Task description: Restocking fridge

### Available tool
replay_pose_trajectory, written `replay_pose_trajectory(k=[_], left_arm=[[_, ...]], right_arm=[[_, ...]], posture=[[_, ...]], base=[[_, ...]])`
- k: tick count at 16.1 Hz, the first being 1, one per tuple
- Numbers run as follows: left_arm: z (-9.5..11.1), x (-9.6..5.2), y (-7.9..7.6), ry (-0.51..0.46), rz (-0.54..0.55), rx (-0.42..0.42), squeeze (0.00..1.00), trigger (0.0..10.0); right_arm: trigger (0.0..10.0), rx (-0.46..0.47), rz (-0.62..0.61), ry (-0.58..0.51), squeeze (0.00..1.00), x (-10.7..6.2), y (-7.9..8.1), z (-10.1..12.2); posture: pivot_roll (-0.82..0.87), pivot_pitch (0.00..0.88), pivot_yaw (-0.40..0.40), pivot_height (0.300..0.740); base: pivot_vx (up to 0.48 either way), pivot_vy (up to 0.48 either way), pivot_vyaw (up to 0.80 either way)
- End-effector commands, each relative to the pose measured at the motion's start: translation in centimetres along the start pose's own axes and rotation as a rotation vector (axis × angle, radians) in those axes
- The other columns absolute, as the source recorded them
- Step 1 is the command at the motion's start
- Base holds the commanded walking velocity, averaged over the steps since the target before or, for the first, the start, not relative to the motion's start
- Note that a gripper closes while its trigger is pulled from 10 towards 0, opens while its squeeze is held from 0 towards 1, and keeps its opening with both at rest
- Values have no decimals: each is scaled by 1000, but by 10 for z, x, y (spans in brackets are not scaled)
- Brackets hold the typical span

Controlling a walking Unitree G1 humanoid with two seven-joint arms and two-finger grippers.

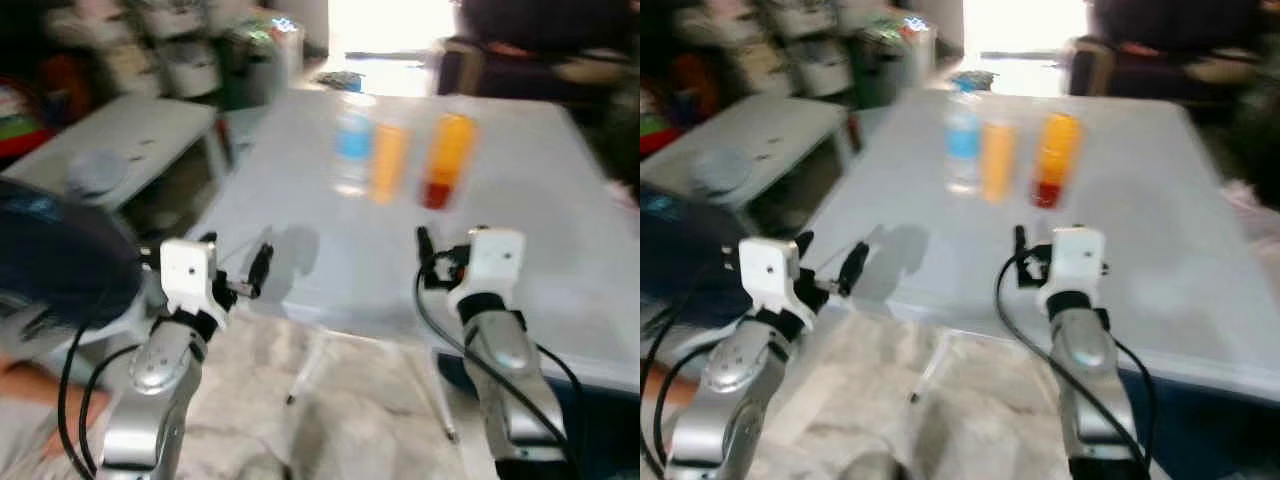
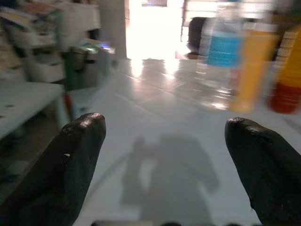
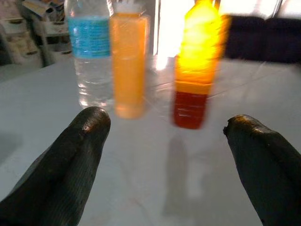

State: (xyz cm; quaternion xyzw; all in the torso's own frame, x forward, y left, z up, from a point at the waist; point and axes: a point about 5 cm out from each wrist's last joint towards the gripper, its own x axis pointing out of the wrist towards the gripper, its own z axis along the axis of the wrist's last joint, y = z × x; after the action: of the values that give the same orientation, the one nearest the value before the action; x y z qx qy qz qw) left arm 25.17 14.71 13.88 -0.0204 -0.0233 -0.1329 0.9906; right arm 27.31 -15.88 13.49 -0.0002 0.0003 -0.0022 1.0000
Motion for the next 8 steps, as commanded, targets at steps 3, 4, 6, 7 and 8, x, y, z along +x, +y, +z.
replay_pose_trajectory(k=[3,4,6,7,8], left_arm=[[4,4,0,-13,-7,10,0,10000],[4,4,-1,-15,-8,12,0,10000],[4,5,-2,-20,-7,12,0,10000],[5,5,-1,-20,-7,13,0,10000],[6,5,0,-27,6,12,0,10000]], right_arm=[[10000,6,18,-48,0,0,0,8],[10000,-17,27,-72,0,0,1,11],[10000,-33,34,-71,0,0,3,11],[10000,-40,46,-78,0,1,4,13],[10000,-58,60,-88,0,1,6,14]], posture=[[-5,21,30,740],[-5,20,29,740],[-4,20,26,740],[-1,30,20,740],[-2,27,18,740]], base=[[415,0,0],[409,0,0],[375,0,0],[356,0,0],[304,0,0]])
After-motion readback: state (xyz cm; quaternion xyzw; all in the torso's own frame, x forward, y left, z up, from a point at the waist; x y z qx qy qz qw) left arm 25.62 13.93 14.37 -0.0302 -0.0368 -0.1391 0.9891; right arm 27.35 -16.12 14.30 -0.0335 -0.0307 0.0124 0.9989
